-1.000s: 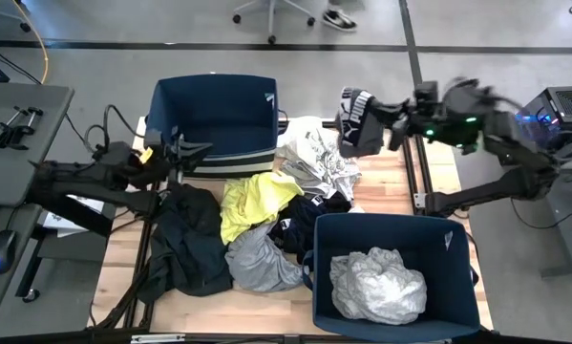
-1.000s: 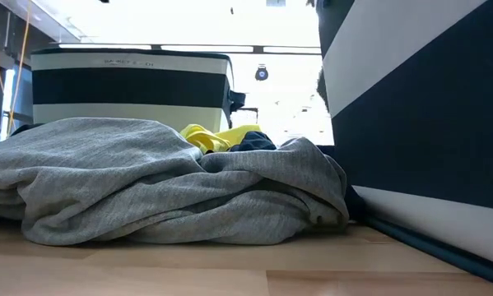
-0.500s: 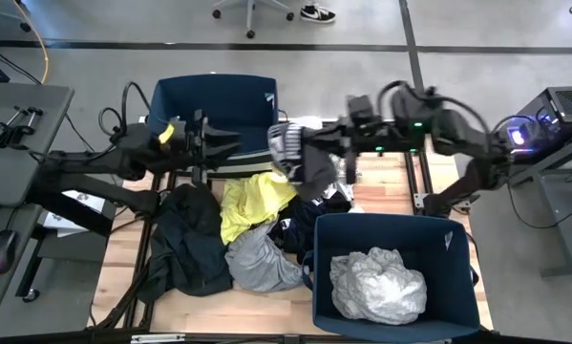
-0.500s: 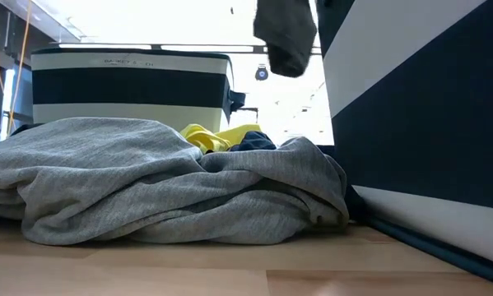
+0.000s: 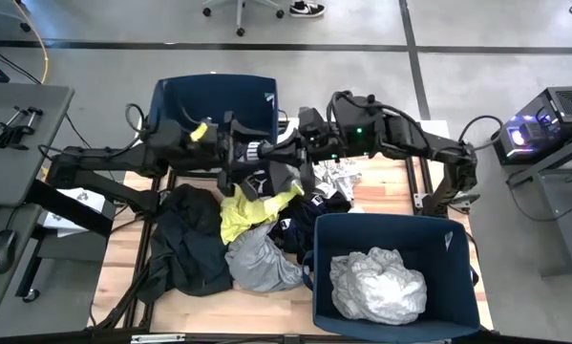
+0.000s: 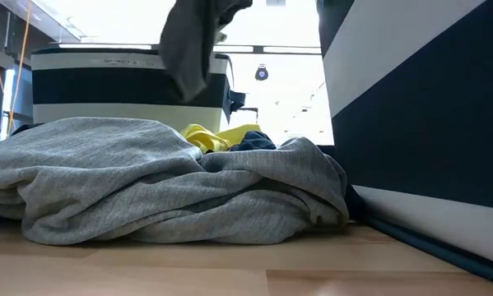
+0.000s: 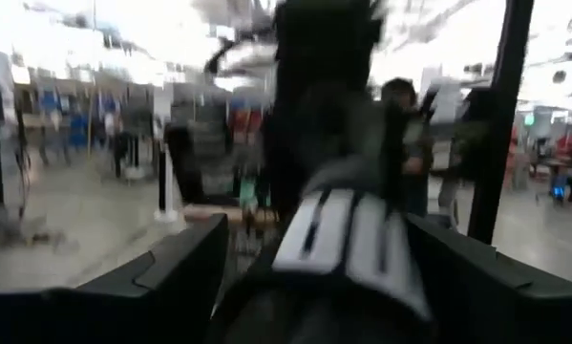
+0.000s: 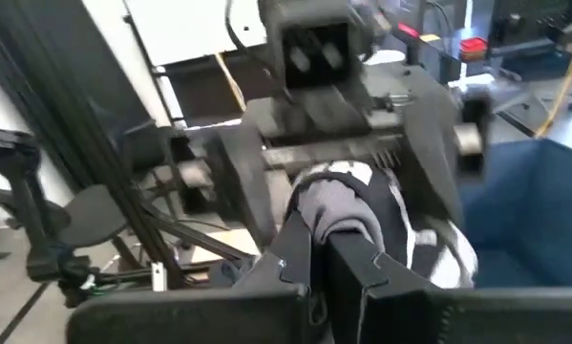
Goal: Sort clothes
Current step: Put the gray boxer shorts into the top blue laundry bin
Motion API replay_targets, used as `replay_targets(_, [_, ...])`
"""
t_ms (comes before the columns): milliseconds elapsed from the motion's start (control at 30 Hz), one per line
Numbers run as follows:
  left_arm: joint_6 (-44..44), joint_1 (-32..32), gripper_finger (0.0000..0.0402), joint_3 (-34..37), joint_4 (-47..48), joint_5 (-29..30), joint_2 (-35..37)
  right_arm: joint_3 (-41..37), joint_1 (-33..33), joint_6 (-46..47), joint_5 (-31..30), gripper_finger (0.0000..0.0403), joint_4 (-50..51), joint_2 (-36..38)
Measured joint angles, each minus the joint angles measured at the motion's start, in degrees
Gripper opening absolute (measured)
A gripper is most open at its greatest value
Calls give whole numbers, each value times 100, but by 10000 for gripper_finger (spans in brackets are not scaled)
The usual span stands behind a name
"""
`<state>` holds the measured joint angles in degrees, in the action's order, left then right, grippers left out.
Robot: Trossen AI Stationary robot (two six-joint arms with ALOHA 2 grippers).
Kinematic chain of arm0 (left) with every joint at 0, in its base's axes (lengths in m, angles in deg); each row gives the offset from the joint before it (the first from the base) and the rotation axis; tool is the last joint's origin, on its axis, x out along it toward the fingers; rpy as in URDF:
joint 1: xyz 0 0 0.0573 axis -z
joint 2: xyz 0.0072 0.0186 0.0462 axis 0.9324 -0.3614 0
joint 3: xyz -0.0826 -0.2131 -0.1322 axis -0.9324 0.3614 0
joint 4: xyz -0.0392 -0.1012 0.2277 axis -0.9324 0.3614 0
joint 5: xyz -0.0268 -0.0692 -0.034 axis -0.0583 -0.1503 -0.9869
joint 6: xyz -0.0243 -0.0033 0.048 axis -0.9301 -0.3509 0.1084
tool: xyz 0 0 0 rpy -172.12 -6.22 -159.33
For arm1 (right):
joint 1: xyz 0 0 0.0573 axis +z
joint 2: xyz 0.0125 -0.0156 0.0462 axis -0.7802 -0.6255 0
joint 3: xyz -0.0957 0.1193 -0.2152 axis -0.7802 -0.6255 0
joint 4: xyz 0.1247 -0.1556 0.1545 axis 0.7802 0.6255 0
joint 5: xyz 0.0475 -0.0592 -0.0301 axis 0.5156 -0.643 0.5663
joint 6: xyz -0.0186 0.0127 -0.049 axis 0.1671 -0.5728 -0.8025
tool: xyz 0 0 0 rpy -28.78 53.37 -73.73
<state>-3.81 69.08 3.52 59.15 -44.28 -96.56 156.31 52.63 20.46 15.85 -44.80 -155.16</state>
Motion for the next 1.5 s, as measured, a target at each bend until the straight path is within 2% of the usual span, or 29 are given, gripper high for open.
replay_targets(333, [-601,0,292,-4,49,-346,-220,-2,26,-152,20,0,-227,-4])
replay_targets(467, [-842,0,269,-3,144,-466,-336,-9,26,-154,20,0,-243,-17])
replay_targets(600, [-853,11,203,-2,155,-615,-339,-9,26,-152,18,0,-288,-12])
replay_targets(700, [-857,11,117,-2,155,-842,-339,-9,30,-98,-75,6,-283,-12])
replay_targets(767, [-853,11,47,-2,155,-920,-326,-9,29,-43,-108,23,-285,-12])
replay_targets(800, [-834,12,27,-2,155,-932,-321,-9,28,20,-107,35,-281,12])
replay_targets(967, [-626,147,16,-441,646,-824,-326,-11,21,52,-103,119,-310,362])
replay_targets(1100, [-31,237,7,-1317,1688,-380,-321,-9,19,-215,-139,171,-318,850])
replay_targets(1167, [274,242,7,-1823,2230,-61,-321,-9,21,-311,-410,183,-303,1106])
replay_targets(1267, [877,165,6,-2671,2975,580,-321,-7,35,-517,-961,189,-277,1491])
replay_targets(1367, [1834,15,5,-3400,3405,1469,-332,1,70,-722,-1483,190,-126,1787])
replay_targets(1500, [3194,-533,5,-3931,3553,2214,-365,0,76,-700,-1899,190,240,1928])
